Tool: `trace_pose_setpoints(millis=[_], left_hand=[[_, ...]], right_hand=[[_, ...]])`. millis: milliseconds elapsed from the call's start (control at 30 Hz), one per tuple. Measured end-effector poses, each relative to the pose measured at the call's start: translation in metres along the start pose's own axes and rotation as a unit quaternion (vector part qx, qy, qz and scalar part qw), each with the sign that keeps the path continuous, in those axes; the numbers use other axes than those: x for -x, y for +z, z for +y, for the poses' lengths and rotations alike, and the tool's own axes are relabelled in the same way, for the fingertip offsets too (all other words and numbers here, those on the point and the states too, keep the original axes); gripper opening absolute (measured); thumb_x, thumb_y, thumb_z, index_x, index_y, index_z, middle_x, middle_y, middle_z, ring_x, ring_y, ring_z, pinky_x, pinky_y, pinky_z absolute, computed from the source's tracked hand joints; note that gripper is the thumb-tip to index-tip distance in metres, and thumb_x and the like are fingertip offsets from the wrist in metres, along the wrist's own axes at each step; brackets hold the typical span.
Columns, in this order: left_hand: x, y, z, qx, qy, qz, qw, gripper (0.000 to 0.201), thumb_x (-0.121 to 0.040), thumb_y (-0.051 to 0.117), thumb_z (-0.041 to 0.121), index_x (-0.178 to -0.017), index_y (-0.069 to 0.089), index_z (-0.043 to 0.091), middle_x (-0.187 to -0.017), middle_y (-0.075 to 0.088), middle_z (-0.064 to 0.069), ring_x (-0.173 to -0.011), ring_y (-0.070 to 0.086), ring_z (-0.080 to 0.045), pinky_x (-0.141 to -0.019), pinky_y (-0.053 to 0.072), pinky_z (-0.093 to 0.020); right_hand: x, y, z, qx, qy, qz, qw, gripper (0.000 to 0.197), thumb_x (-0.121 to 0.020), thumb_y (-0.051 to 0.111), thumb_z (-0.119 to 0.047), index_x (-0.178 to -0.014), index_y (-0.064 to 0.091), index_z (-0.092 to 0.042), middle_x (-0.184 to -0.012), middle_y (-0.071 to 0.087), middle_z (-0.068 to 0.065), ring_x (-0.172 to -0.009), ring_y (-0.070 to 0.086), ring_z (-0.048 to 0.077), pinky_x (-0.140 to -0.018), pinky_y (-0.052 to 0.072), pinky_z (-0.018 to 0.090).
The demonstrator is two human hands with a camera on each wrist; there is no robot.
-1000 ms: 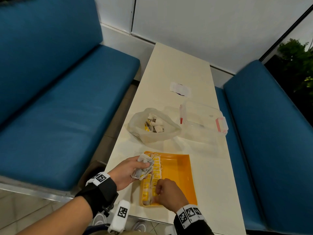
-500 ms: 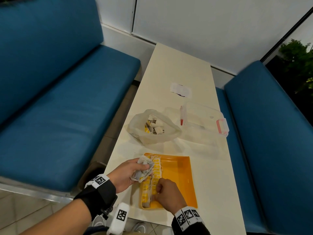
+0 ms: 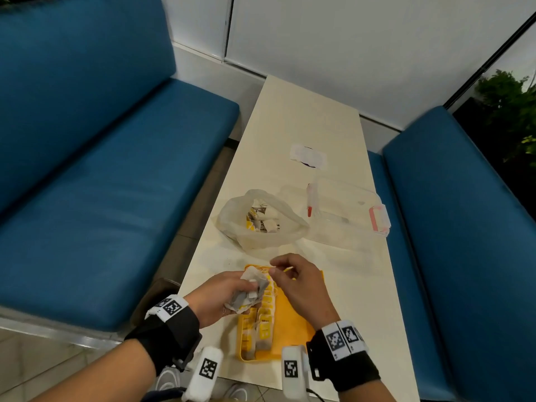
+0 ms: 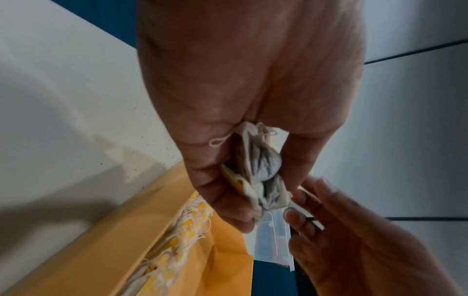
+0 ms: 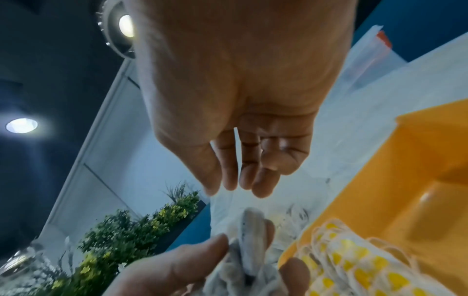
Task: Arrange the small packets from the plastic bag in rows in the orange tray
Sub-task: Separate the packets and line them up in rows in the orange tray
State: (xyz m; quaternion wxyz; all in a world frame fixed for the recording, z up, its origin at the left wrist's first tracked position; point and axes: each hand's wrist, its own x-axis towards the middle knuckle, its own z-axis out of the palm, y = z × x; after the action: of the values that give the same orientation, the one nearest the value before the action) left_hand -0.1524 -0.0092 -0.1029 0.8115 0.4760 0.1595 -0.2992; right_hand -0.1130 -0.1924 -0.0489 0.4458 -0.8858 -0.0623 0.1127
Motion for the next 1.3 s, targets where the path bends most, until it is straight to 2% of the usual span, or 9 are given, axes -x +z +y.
trace_pose_setpoints(millis=[200,367,533,600,767,933,1067,1167,1300], left_hand=[[0.003,0.009,0.008,-0.089,0.009,-0.020,0.996,0.024,-0.081,0.071,0.018,-0.102,0.071,0.008,-0.092,0.068,-0.010,-0.083,0.066,-0.018,-0.067,0.051,-0.023],[0.004,0.001,0.008,-0.082,0.018,0.004,0.997,0.019,-0.095,0.063,0.007,-0.109,0.075,0.009,-0.093,0.073,-0.009,-0.085,0.069,-0.020,-0.070,0.053,-0.025],[0.006,-0.005,0.011,-0.091,0.029,0.050,0.994,0.023,-0.096,0.063,0.008,-0.113,0.076,0.014,-0.100,0.075,-0.008,-0.083,0.072,-0.021,-0.063,0.053,-0.023],[0.005,-0.004,0.012,-0.092,0.030,0.050,0.994,0.022,-0.096,0.063,0.007,-0.113,0.076,0.013,-0.101,0.076,-0.008,-0.083,0.073,-0.020,-0.063,0.053,-0.022],[0.004,-0.003,0.011,-0.094,0.026,0.046,0.994,0.021,-0.096,0.063,0.006,-0.111,0.076,0.011,-0.099,0.077,-0.009,-0.080,0.073,-0.020,-0.062,0.054,-0.024],[0.003,-0.007,0.008,-0.119,0.028,0.064,0.990,0.018,-0.095,0.065,0.008,-0.107,0.078,0.012,-0.105,0.077,-0.009,-0.080,0.074,-0.020,-0.062,0.055,-0.023],[0.003,-0.013,0.008,-0.109,0.035,0.102,0.988,0.018,-0.096,0.063,0.008,-0.104,0.078,0.009,-0.104,0.075,-0.014,-0.078,0.073,-0.017,-0.059,0.055,-0.022],[0.003,-0.018,0.006,-0.101,0.034,0.130,0.986,0.017,-0.095,0.064,0.009,-0.101,0.080,0.009,-0.104,0.075,-0.015,-0.080,0.072,-0.020,-0.068,0.057,-0.028],[0.002,-0.021,0.000,-0.096,0.023,0.147,0.984,0.012,-0.092,0.070,0.015,-0.098,0.078,0.007,-0.093,0.076,-0.012,-0.076,0.072,-0.020,-0.066,0.054,-0.029]], right_hand=[[-0.013,0.012,-0.014,0.063,-0.016,-0.079,0.995,0.010,-0.081,0.075,-0.020,-0.084,0.071,-0.029,-0.087,0.067,-0.009,-0.078,0.061,0.007,-0.071,0.053,0.023],[-0.016,0.009,-0.008,0.024,-0.003,-0.030,0.999,0.017,-0.081,0.071,-0.011,-0.081,0.063,-0.026,-0.077,0.063,-0.007,-0.065,0.056,0.003,-0.062,0.047,0.018],[-0.011,0.002,-0.003,0.023,-0.005,-0.001,1.000,0.026,-0.087,0.058,-0.004,-0.084,0.060,-0.030,-0.081,0.060,-0.002,-0.064,0.065,0.024,-0.060,0.054,0.033],[-0.011,0.001,0.000,0.038,-0.006,-0.005,0.999,0.027,-0.086,0.057,-0.003,-0.081,0.065,-0.029,-0.080,0.065,-0.003,-0.069,0.066,0.021,-0.066,0.056,0.036],[-0.008,-0.005,0.006,0.099,0.013,-0.035,0.994,0.025,-0.078,0.061,0.001,-0.087,0.071,-0.020,-0.075,0.066,-0.004,-0.068,0.062,0.009,-0.063,0.049,0.015],[-0.004,-0.010,0.013,0.183,-0.028,-0.035,0.982,0.009,-0.083,0.067,-0.014,-0.083,0.068,-0.024,-0.090,0.055,-0.008,-0.074,0.059,0.007,-0.069,0.048,0.019],[0.000,-0.012,0.020,0.167,0.002,-0.051,0.985,0.007,-0.085,0.063,-0.020,-0.080,0.060,-0.022,-0.082,0.064,-0.005,-0.072,0.064,0.010,-0.064,0.052,0.027],[0.002,-0.013,0.023,0.160,0.013,-0.055,0.986,0.006,-0.086,0.067,-0.019,-0.081,0.063,-0.020,-0.071,0.061,-0.007,-0.063,0.056,0.003,-0.056,0.043,0.014],[0.006,-0.012,0.030,0.146,0.009,-0.058,0.988,0.009,-0.082,0.070,-0.015,-0.077,0.066,-0.021,-0.072,0.062,-0.008,-0.064,0.055,-0.003,-0.059,0.041,0.012]])
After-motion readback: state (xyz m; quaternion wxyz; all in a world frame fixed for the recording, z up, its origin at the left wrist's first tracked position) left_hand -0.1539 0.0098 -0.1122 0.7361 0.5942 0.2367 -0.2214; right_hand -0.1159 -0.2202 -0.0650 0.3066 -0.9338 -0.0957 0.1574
